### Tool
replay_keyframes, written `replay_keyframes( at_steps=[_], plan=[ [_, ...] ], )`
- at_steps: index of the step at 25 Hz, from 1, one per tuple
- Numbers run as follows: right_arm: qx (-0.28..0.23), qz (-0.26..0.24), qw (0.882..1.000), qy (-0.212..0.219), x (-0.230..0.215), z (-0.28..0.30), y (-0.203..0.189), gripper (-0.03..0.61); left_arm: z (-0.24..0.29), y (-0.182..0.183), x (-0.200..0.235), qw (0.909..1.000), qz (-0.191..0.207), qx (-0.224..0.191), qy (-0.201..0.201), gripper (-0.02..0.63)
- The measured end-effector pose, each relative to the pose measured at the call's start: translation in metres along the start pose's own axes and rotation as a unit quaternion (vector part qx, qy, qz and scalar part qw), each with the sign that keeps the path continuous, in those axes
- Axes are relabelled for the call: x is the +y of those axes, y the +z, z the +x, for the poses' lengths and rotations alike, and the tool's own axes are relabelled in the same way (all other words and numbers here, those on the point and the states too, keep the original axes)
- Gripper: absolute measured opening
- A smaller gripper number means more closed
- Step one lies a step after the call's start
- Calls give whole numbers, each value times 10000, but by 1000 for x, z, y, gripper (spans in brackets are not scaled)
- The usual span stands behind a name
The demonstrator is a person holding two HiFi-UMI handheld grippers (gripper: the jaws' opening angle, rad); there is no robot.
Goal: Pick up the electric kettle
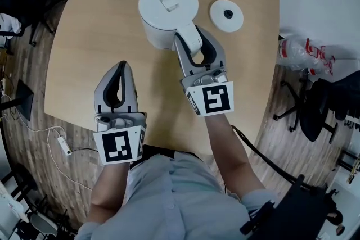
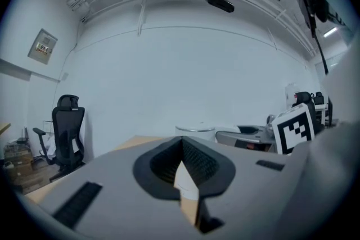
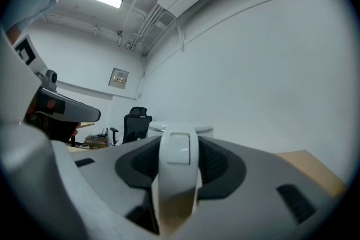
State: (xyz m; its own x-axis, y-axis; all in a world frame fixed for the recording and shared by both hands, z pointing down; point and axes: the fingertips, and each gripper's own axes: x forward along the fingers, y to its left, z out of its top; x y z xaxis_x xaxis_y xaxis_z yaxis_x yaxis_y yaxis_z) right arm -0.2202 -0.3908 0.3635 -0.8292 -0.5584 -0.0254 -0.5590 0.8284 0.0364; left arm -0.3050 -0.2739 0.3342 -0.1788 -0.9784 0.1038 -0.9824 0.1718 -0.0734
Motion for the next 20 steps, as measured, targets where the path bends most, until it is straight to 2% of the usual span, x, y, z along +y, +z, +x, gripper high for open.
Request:
replay_keyframes(
  at_steps=[4,11,15,16,20],
  plan=[
    [-324,-104,9994,-101,3,-9,18,172,-8,7,-14,9998,82,-93,-161,1],
    [-455,-79,9984,-322,0,-68,34,192,-20,27,-44,9982,186,-395,-402,0],
    [-218,-153,9978,-615,-13,-120,54,186,-24,45,-67,9964,238,-592,-561,0],
    [-283,-186,9967,-738,-17,-132,64,177,-25,52,-74,9956,266,-653,-616,0],
    [-385,-355,9913,-1209,-27,-181,96,71,-32,78,-104,9907,358,-979,-872,0]
  ],
)
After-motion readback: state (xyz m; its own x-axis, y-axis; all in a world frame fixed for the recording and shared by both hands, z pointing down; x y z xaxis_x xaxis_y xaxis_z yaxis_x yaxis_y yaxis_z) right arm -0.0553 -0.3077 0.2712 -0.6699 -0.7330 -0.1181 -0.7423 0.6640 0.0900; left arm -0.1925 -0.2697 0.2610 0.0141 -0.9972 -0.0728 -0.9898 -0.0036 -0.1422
